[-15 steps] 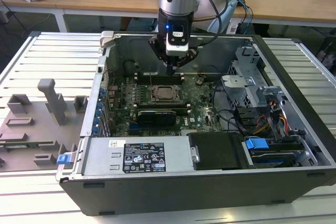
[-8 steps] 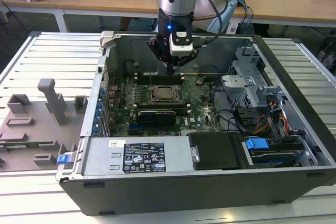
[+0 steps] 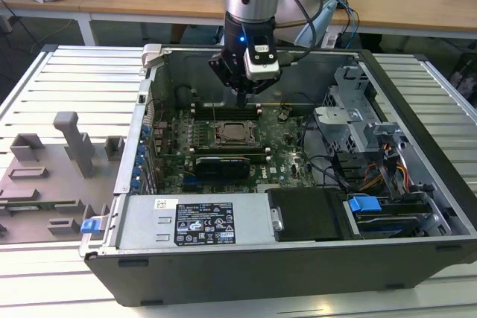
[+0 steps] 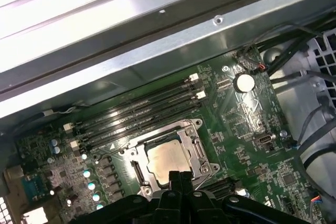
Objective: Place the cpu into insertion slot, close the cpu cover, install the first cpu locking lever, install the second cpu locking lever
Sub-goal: 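Install the first cpu locking lever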
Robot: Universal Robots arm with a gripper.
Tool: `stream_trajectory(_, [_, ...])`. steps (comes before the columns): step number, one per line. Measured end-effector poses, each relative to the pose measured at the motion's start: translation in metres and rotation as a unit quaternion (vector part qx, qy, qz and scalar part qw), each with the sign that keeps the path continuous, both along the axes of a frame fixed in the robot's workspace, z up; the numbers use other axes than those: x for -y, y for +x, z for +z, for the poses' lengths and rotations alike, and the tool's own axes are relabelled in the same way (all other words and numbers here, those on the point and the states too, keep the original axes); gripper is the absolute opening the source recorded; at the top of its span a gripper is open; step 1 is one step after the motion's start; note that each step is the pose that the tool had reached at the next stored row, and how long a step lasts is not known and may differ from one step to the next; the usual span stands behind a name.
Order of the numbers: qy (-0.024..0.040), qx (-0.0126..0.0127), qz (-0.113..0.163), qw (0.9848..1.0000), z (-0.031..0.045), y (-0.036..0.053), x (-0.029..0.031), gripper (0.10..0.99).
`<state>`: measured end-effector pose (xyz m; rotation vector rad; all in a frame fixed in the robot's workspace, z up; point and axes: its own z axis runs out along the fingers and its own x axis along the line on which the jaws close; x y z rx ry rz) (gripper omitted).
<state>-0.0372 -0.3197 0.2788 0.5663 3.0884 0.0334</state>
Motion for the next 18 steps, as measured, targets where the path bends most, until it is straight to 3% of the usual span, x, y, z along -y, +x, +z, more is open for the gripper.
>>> stream_trajectory(7, [0.0, 0.0, 0.04, 0.9992, 0.0, 0.0, 0.0, 0.106])
stream_trajectory(15, [0.0, 0.0, 0.069, 0.9976, 0.0, 0.0, 0.0, 0.106])
stream_trajectory(18, [0.0, 0.0, 0.093, 0.9957, 0.0, 0.0, 0.0, 0.106])
